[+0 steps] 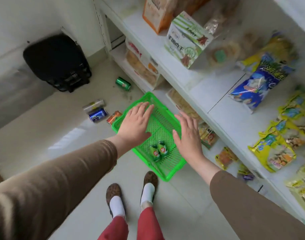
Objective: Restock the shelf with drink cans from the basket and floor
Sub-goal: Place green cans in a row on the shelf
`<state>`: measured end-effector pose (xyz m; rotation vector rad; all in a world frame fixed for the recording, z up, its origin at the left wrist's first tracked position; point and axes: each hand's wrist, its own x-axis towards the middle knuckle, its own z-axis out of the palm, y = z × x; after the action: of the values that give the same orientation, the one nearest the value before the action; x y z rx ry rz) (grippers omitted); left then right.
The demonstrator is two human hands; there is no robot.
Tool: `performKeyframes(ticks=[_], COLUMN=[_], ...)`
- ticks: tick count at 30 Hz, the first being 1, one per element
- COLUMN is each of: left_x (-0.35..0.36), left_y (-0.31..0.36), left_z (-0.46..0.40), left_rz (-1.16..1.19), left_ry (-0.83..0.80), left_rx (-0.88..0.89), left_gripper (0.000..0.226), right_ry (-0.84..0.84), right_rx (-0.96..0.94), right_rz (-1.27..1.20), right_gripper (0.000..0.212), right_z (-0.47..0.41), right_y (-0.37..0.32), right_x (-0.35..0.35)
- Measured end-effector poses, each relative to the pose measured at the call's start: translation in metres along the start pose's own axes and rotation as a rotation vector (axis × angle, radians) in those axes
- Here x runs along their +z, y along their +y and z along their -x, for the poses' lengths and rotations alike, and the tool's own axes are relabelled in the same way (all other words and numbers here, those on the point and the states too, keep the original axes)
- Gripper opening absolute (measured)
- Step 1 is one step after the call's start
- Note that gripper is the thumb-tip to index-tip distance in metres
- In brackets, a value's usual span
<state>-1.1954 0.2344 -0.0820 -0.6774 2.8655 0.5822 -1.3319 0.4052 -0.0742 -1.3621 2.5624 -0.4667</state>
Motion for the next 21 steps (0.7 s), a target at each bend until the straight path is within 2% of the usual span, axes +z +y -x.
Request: performKeyframes(ticks=[3, 10, 17, 21], left_x=[0.075, 0.213, 0.311, 0.345], left_y=[-0.007, -0.016, -0.024, -0.031], left_z=[0.003, -0.014, -0.052, -0.068], left_rz=[-0.009, -0.003, 0.008, 0.009], left_ry=[-0.116, -0.273, -0.373, -0.379], left_rx=[-0.027, -0.061, -0.079, -0.053], left_gripper=[0.108, 0.102, 0.101, 0.101], right_ry=[-0.103, -0.453, -0.673, -0.818], right_rx=[0.074, 0.415, 0.666, 0.705], right_rz=[-0.025, -0.025, -0.071, -0.066], right_gripper=[0.057, 0.074, 0.088, 0.089], right_z=[0.016, 0.039, 0.033, 0.024], right_y=[0.044, 0.134, 0.197, 0.220], right_x=[0.072, 0.225, 0.338, 0.384])
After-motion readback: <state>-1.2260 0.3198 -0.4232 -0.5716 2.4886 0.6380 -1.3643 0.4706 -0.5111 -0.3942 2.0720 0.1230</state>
